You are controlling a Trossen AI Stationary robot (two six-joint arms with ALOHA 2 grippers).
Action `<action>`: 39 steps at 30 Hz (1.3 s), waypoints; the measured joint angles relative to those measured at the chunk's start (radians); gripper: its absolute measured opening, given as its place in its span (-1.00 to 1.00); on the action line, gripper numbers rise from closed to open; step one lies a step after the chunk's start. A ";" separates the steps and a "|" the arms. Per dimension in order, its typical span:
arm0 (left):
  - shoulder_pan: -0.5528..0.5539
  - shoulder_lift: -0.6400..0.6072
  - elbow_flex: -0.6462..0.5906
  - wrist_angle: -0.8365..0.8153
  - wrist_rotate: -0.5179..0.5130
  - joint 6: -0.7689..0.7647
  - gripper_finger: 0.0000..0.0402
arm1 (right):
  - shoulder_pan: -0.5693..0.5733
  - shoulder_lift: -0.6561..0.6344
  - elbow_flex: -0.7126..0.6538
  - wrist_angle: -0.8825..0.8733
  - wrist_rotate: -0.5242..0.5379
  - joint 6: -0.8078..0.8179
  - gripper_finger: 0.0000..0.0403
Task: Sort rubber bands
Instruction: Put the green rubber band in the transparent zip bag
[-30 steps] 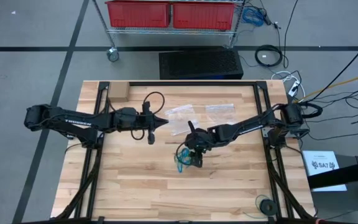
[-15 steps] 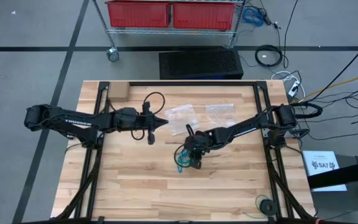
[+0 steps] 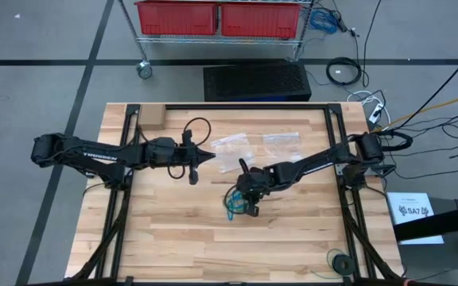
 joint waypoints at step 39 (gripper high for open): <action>-0.010 0.000 0.000 0.002 0.142 -0.024 -1.00 | -0.056 -0.328 0.080 0.130 0.137 -0.621 -1.00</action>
